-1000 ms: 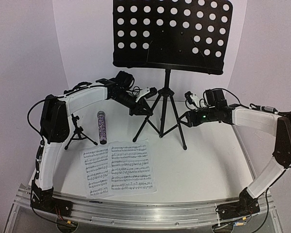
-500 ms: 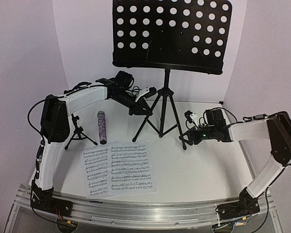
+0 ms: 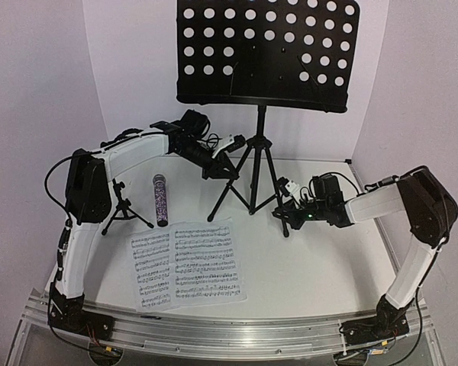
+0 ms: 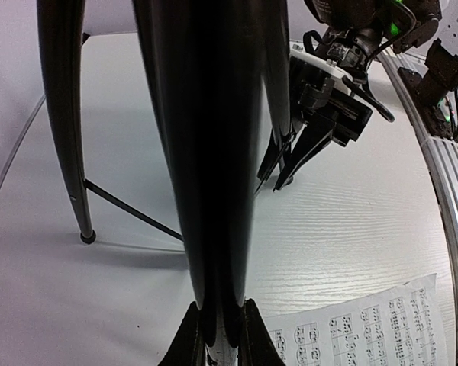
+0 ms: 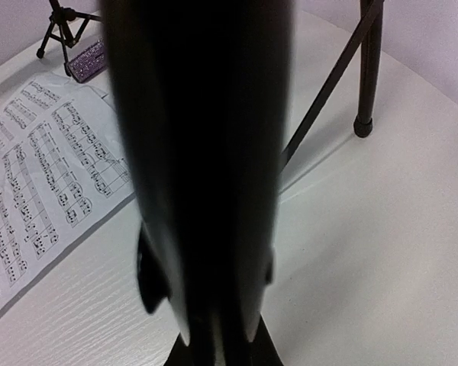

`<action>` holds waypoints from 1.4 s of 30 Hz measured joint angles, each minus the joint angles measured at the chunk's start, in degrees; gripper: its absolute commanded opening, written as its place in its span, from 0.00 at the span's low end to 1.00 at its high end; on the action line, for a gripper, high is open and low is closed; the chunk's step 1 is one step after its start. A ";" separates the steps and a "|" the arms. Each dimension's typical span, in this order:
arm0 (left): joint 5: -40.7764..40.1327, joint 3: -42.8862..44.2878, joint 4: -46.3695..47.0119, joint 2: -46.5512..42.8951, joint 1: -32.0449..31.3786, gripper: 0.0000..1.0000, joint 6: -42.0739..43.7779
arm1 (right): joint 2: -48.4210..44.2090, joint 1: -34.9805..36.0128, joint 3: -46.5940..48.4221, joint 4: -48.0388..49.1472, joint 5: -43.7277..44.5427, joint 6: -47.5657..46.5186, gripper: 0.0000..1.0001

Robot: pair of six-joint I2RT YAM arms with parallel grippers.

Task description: Set up the instrument practice props

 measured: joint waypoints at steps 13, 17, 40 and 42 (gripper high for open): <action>1.18 2.75 -6.40 0.54 -0.01 0.00 4.04 | -9.80 1.89 -4.42 -7.35 6.17 0.80 0.00; 1.82 2.78 -6.99 0.54 -0.18 0.00 4.19 | -12.35 2.37 -5.25 -9.92 7.44 1.57 0.00; -6.25 3.27 -6.72 -0.18 0.07 0.00 8.04 | -9.04 5.98 -3.61 -9.51 10.41 9.60 0.00; -6.09 2.61 -6.61 -0.43 0.07 0.00 8.91 | -9.04 6.16 -4.58 -8.29 10.62 9.88 0.00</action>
